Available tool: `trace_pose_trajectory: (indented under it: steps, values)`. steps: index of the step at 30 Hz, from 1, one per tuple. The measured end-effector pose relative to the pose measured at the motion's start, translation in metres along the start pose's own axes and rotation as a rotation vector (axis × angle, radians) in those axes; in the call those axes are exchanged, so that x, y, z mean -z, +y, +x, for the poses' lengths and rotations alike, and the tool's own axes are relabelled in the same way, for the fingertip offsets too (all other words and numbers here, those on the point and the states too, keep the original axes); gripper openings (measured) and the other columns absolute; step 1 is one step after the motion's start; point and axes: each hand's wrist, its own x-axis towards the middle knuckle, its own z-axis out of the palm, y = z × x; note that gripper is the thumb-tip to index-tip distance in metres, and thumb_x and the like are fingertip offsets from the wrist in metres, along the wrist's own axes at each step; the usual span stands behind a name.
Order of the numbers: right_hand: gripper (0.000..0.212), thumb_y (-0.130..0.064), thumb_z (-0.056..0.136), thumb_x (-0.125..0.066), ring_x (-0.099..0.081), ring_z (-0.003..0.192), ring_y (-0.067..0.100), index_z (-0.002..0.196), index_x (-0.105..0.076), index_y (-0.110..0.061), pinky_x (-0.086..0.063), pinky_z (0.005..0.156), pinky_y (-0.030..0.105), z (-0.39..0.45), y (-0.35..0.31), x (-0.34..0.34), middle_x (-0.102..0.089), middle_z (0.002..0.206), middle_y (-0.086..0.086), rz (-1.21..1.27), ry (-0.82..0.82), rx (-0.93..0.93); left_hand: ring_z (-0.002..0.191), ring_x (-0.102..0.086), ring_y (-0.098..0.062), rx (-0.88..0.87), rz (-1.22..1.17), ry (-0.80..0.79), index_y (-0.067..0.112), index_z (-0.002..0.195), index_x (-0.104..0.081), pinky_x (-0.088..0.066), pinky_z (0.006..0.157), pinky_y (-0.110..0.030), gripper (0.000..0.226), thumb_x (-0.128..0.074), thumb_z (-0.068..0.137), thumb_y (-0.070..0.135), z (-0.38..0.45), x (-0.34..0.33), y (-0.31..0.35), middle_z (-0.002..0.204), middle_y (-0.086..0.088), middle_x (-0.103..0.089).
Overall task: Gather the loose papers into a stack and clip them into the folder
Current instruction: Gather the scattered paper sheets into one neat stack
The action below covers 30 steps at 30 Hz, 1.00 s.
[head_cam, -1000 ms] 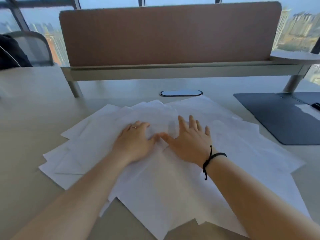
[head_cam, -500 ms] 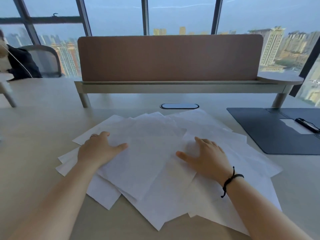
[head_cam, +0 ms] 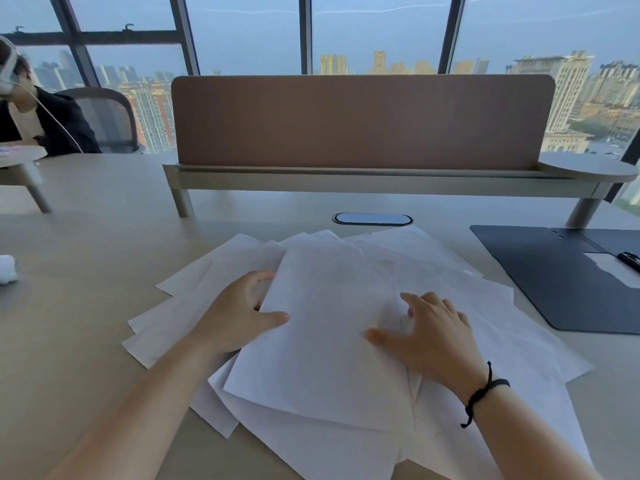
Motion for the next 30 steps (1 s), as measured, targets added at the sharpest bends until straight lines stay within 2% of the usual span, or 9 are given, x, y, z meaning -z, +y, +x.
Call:
trace_pose_trajectory:
  steps: [3,7,10,13,18,22,25,28,30]
  values:
    - [0.091,-0.081,0.074,-0.056,-0.048,0.125,0.02,0.147,-0.046,-0.028,-0.034,0.106,0.037,-0.001,0.0,0.0,-0.055,0.127,-0.006,-0.007,-0.003,-0.002,0.073,-0.077,-0.014,-0.026,-0.063,0.037,0.029,0.146,-0.043,-0.057,0.062,-0.025,0.079,-0.081,0.08,0.008,0.003,-0.002,-0.002,0.085,-0.004,-0.079]
    - [0.083,-0.078,0.077,-0.055,-0.047,0.126,0.019,0.145,-0.048,-0.031,-0.033,0.104,0.035,-0.006,-0.002,0.001,-0.054,0.128,-0.007,0.031,-0.01,0.023,0.088,-0.076,-0.024,0.0,-0.2,0.026,0.034,0.146,-0.038,-0.061,0.075,-0.04,0.086,-0.082,0.079,0.003,0.004,-0.005,-0.001,0.101,-0.009,-0.075]
    - [0.079,-0.075,0.079,-0.056,-0.047,0.126,0.019,0.145,-0.047,-0.032,-0.034,0.103,0.034,-0.008,-0.003,0.002,-0.054,0.128,-0.008,0.081,-0.017,0.051,0.089,-0.077,-0.016,0.029,-0.295,-0.039,0.038,0.123,-0.049,-0.062,0.073,-0.032,0.066,-0.085,0.077,0.008,-0.001,-0.015,0.0,0.099,0.005,-0.078]
    - [0.078,-0.072,0.081,-0.059,-0.047,0.126,0.017,0.147,-0.044,-0.034,-0.037,0.104,0.033,-0.009,-0.002,0.001,-0.053,0.13,-0.009,0.137,-0.053,0.098,0.102,-0.075,-0.017,0.003,-0.189,-0.054,0.021,0.121,-0.065,-0.059,0.086,-0.034,0.052,-0.088,0.074,0.024,0.003,-0.015,-0.003,0.108,0.005,-0.079]
    - [0.077,-0.067,0.081,-0.063,-0.049,0.132,0.017,0.148,-0.043,-0.034,-0.041,0.105,0.033,-0.009,-0.001,0.002,-0.051,0.139,-0.007,0.28,0.011,0.08,0.094,-0.077,-0.027,0.05,-0.282,-0.13,0.007,0.109,-0.075,-0.061,0.083,-0.038,0.022,-0.074,0.087,0.004,-0.001,-0.015,-0.003,0.104,-0.008,-0.08]
    - [0.077,-0.067,0.083,-0.06,-0.047,0.136,0.025,0.147,-0.045,-0.026,-0.04,0.11,0.04,-0.005,0.01,0.009,-0.049,0.148,0.002,0.326,0.195,-0.053,0.091,-0.078,-0.026,0.052,-0.312,0.049,0.01,0.109,-0.076,-0.061,0.084,-0.039,0.031,-0.083,0.079,0.008,0.009,0.005,-0.006,0.104,-0.007,-0.08]
    - [0.084,-0.074,0.084,-0.049,-0.036,0.145,0.028,0.151,-0.038,-0.024,-0.027,0.12,0.049,0.001,0.027,0.012,-0.042,0.156,0.006,0.201,0.192,-0.168,0.092,-0.076,-0.03,0.089,-0.368,0.226,0.009,0.113,-0.074,-0.059,0.089,-0.047,0.044,-0.087,0.071,0.003,0.016,0.028,-0.015,0.106,-0.01,-0.078]
    - [0.095,-0.082,0.083,-0.032,-0.015,0.155,0.024,0.158,-0.024,-0.025,-0.01,0.124,0.053,0.009,0.046,0.007,-0.026,0.166,0.005,0.054,0.048,-0.278,0.096,-0.074,-0.026,0.038,-0.139,0.342,0.013,0.114,-0.071,-0.058,0.087,-0.043,0.051,-0.089,0.067,0.002,0.02,0.045,-0.032,0.107,-0.008,-0.077]
    - [0.097,-0.084,0.083,-0.021,-0.005,0.157,0.024,0.159,-0.017,-0.026,-0.004,0.124,0.054,0.013,0.055,0.002,-0.014,0.17,0.004,-0.035,-0.032,-0.293,0.107,-0.07,-0.026,0.04,0.178,0.351,0.02,0.118,-0.068,-0.053,0.083,-0.038,0.054,-0.09,0.07,0.027,0.022,0.052,-0.043,0.113,-0.002,-0.075]
